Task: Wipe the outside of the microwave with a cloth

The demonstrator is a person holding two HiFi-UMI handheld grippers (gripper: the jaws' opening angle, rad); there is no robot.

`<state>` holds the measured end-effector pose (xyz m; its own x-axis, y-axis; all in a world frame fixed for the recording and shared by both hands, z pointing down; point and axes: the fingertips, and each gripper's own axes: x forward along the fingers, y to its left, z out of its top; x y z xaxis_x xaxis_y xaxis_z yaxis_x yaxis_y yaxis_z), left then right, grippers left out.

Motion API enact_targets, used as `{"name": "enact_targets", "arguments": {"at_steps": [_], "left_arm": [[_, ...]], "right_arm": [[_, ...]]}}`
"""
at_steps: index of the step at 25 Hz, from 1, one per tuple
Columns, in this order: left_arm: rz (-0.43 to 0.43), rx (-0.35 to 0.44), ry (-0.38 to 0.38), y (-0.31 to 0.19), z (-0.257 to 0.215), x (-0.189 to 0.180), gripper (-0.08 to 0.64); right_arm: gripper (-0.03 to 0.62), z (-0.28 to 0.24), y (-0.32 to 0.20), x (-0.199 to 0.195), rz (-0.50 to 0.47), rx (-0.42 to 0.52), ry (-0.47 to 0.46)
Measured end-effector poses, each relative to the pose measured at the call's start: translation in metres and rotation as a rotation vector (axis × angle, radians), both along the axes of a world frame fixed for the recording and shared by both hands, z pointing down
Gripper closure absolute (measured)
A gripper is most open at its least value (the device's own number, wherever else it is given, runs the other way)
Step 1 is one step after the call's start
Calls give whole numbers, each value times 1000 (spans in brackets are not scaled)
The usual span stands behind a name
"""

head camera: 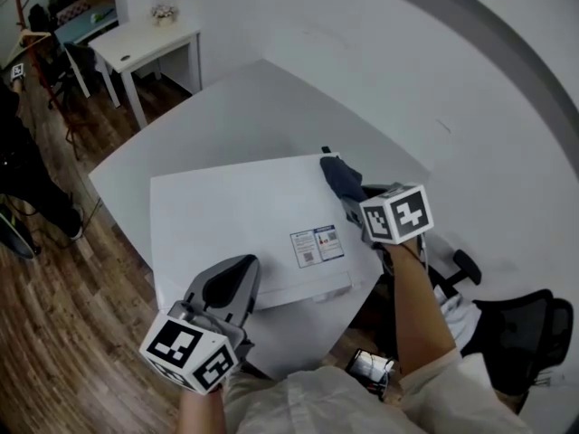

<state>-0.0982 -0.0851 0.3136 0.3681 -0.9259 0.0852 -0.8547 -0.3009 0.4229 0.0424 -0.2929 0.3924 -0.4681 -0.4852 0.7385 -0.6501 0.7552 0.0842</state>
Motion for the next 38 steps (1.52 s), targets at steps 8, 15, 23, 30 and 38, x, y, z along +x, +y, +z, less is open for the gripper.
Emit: {"name": "enact_targets", "arguments": {"at_steps": [8, 15, 23, 30, 38], "left_arm": [[-28, 2, 2, 12, -2, -24, 557], [-28, -12, 7, 23, 4, -44, 557], [-19, -16, 5, 38, 7, -69, 557], [-13, 7, 30, 51, -1, -96, 557], [-20, 25, 19, 68, -6, -127, 557]], "right_arm": [[430, 0, -9, -43, -13, 40, 90], [430, 2, 5, -79, -35, 33, 89], [430, 2, 26, -121, -96, 19, 45], [430, 2, 42, -164, -140, 30, 51], [430, 2, 64, -211, -158, 28, 28]]}}
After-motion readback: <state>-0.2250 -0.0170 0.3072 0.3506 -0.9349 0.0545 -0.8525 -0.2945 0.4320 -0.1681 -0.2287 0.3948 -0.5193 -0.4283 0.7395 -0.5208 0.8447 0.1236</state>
